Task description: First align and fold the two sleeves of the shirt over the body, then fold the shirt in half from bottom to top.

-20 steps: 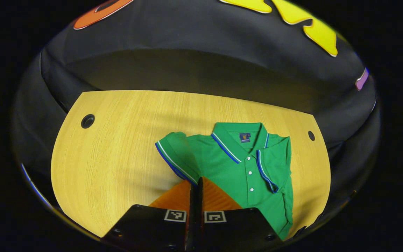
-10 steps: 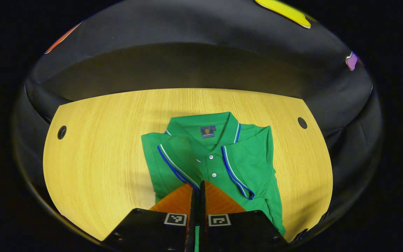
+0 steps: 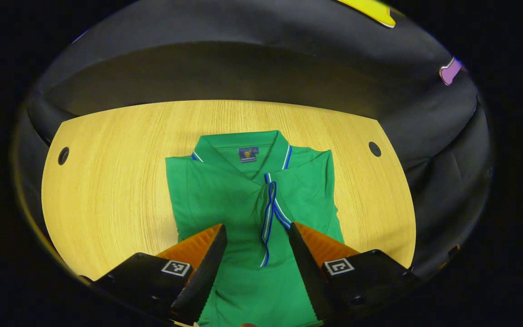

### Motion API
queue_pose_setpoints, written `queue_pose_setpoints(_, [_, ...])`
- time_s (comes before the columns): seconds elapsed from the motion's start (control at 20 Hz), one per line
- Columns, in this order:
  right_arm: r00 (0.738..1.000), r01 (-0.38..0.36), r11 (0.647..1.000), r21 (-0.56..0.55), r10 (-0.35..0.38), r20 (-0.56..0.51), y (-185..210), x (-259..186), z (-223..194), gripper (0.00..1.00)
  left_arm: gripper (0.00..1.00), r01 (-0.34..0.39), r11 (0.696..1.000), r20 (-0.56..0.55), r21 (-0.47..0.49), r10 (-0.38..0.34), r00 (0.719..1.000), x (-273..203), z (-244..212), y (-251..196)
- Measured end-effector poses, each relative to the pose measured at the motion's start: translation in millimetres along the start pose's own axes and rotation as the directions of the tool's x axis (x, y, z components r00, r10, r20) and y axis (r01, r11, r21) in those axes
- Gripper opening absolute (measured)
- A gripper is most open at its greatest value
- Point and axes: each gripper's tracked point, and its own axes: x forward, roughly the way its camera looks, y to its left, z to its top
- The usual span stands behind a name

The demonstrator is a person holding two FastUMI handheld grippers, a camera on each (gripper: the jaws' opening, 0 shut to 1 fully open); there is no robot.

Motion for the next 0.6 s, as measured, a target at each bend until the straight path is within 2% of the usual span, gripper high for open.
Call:
queue_pose_setpoints(0.05, [1.000, -0.005, 1.000, -0.011, 0.005, 0.003, 3, 1, 2, 0.96, 0.93, -0.011, 1.000, 0.017, -0.006, 0.011, 1.000, -5, 1, 5])
queue_pose_setpoints(0.35, [0.997, -0.071, 0.994, -0.088, 0.072, 0.014, 23, 7, 9, 0.96, 0.93, -0.034, 0.999, 0.135, -0.025, 0.037, 0.990, -51, -1, 19])
queue_pose_setpoints(0.5, [0.996, -0.087, 0.989, -0.122, 0.087, -0.003, 27, 8, 1, 0.96, 0.93, -0.089, 0.996, 0.187, -0.033, 0.093, 0.978, -79, -19, 34])
queue_pose_setpoints(0.6, [0.996, -0.092, 0.986, -0.138, 0.090, -0.021, 29, 8, -8, 0.96, 0.93, -0.126, 0.992, 0.254, -0.008, 0.124, 0.959, -99, -29, 40])
